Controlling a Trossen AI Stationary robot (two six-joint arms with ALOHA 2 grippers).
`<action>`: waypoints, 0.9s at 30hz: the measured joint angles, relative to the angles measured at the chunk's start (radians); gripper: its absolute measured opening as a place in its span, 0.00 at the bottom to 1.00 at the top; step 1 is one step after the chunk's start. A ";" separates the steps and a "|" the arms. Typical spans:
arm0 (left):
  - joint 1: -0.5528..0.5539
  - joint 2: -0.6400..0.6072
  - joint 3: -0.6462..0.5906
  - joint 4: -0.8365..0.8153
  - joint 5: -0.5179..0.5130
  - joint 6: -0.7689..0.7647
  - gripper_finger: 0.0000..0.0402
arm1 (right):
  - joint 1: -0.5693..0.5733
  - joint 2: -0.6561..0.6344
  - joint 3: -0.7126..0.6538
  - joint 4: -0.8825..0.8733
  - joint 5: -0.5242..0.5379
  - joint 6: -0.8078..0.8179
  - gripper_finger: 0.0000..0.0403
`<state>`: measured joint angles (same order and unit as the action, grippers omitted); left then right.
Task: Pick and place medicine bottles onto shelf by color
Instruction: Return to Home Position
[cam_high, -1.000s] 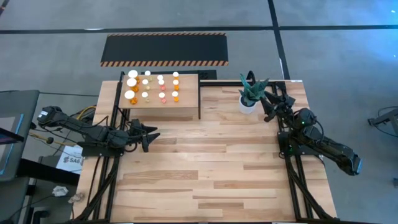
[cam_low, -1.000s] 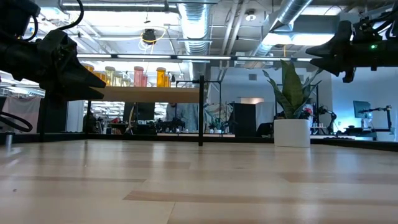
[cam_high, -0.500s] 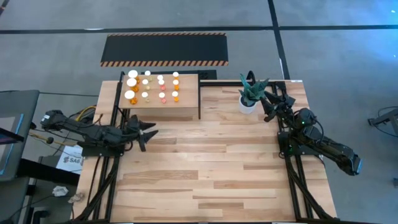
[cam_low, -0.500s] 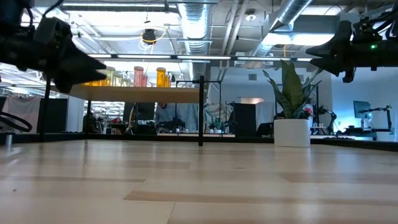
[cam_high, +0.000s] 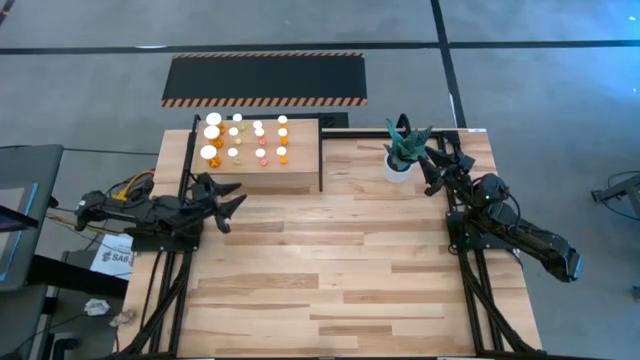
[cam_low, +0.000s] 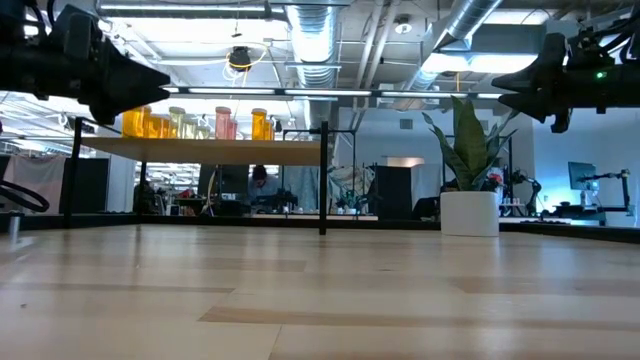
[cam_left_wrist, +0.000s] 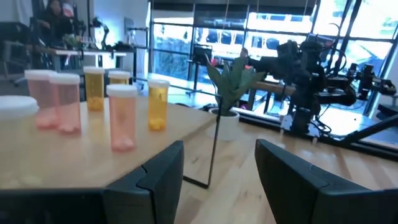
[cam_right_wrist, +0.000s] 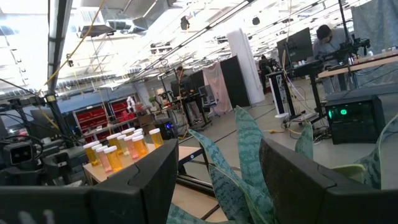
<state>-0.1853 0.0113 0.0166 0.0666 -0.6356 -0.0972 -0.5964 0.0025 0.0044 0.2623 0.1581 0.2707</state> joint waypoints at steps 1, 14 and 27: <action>0.000 -0.006 0.000 0.000 0.000 0.007 0.46 | 0.000 0.000 0.000 0.000 0.000 0.000 0.62; 0.000 -0.007 -0.001 0.001 0.001 -0.001 0.46 | 0.000 0.000 0.000 0.000 0.000 0.000 0.62; 0.000 -0.007 -0.001 0.001 0.000 -0.006 0.46 | 0.000 0.000 0.000 0.000 0.000 0.000 0.62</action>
<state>-0.1852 0.0048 0.0158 0.0673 -0.6352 -0.1033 -0.5964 0.0025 0.0044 0.2619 0.1581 0.2707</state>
